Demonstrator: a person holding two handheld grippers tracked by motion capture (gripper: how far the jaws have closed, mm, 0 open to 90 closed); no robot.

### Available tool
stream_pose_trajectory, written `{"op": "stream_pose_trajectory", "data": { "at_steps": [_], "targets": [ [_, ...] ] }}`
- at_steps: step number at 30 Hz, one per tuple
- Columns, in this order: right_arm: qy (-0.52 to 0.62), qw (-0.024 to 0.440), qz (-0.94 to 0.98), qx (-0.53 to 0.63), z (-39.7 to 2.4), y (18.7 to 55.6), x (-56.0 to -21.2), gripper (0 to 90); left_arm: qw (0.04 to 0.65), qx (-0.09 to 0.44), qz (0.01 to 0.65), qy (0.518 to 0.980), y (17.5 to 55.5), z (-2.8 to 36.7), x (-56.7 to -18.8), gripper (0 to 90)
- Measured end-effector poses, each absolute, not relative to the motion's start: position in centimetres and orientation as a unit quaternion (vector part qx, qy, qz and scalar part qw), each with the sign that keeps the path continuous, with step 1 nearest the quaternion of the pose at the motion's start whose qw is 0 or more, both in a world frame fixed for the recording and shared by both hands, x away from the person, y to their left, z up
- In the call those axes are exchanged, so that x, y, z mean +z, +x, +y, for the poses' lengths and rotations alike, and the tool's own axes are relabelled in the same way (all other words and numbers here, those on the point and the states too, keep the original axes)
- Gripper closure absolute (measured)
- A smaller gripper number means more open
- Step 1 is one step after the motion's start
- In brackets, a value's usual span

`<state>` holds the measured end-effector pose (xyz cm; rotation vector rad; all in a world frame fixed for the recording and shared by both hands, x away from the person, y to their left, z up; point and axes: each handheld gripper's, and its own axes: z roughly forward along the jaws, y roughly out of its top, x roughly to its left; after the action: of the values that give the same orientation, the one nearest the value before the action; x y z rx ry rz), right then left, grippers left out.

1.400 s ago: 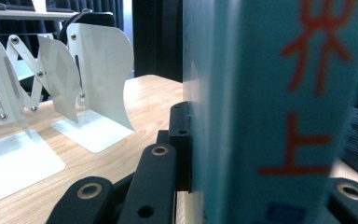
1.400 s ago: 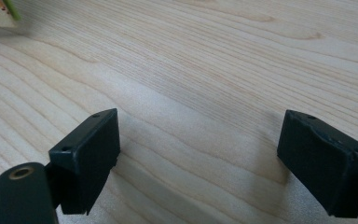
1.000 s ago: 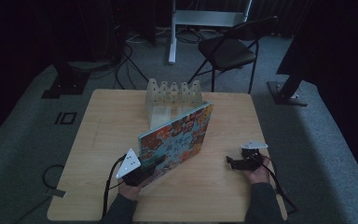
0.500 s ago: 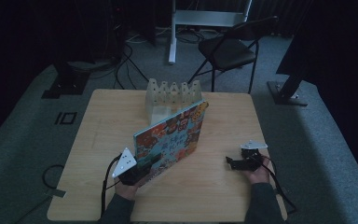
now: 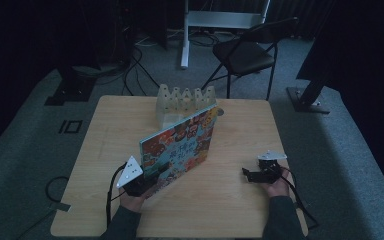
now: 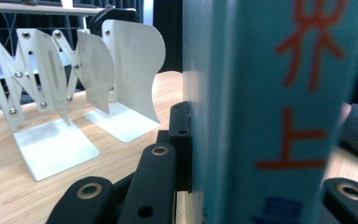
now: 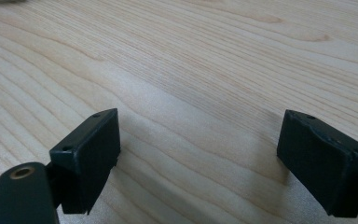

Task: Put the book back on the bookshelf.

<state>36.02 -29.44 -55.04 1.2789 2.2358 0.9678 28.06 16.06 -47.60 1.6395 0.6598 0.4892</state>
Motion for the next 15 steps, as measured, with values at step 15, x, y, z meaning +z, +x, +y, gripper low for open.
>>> {"op": "stream_pose_trajectory", "data": {
  "at_steps": [15],
  "targets": [
    [0.456, 0.194, 0.797, 0.345, -29.42, 35.97, -55.04, 13.0, 0.603, 0.219, 0.295, 0.709, 28.14, 16.49, -47.79, 81.2]
  ]
}}
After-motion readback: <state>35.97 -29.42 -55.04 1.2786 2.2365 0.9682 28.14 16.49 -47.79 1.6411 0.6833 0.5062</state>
